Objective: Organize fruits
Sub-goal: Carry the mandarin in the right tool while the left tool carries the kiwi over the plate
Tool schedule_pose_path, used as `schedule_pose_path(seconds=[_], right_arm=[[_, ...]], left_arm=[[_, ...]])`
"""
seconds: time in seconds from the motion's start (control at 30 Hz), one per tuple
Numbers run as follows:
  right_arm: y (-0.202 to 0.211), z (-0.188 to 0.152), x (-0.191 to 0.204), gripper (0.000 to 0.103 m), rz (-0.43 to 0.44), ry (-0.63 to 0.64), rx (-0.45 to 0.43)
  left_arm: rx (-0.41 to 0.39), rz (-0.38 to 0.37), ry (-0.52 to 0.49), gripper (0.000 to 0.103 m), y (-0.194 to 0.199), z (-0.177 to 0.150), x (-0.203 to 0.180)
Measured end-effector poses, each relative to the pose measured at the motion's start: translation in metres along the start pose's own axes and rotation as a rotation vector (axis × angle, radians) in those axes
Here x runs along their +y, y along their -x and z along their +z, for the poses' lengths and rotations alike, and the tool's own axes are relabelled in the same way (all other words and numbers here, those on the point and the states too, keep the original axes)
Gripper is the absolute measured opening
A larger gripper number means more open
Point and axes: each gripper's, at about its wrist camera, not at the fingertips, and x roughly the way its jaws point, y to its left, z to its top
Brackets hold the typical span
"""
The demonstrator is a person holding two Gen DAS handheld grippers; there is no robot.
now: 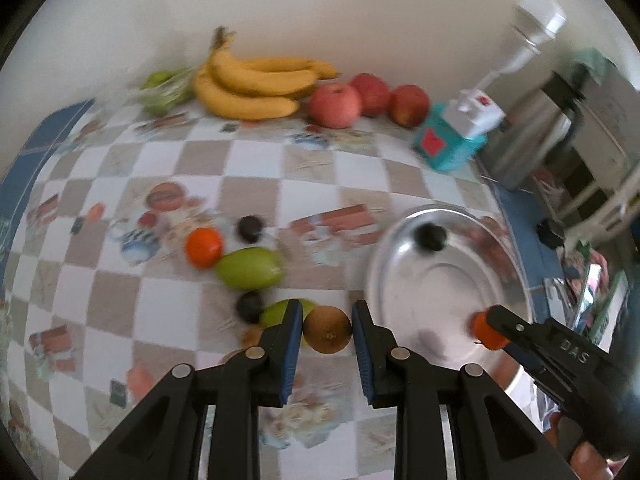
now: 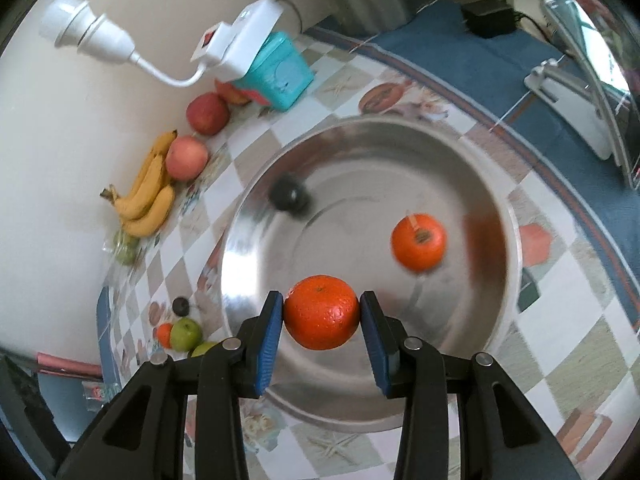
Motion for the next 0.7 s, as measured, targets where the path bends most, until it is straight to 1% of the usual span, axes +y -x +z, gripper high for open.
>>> schedule_pose_path(seconds=[0.13, 0.33, 0.4, 0.5, 0.7], right_arm=[[0.002, 0.004, -0.005, 0.041, -0.005, -0.002, -0.017], [-0.003, 0.005, -0.012, 0.041, -0.049, -0.008, -0.009], [-0.005, 0.005, -0.014, 0.041, -0.067, -0.012, 0.001], [-0.007, 0.005, -0.018, 0.041, -0.072, -0.022, 0.014], [-0.011, 0.005, -0.022, 0.041, -0.095, -0.032, 0.043]], left_arm=[[-0.013, -0.027, -0.078, 0.027, -0.011, -0.001, -0.027], [-0.006, -0.054, -0.172, 0.027, -0.028, -0.006, -0.052], [-0.004, -0.054, -0.188, 0.027, -0.030, -0.008, -0.057], [0.009, -0.049, -0.210, 0.027, -0.036, -0.011, -0.062], [0.043, -0.038, -0.201, 0.027, -0.048, -0.014, -0.060]])
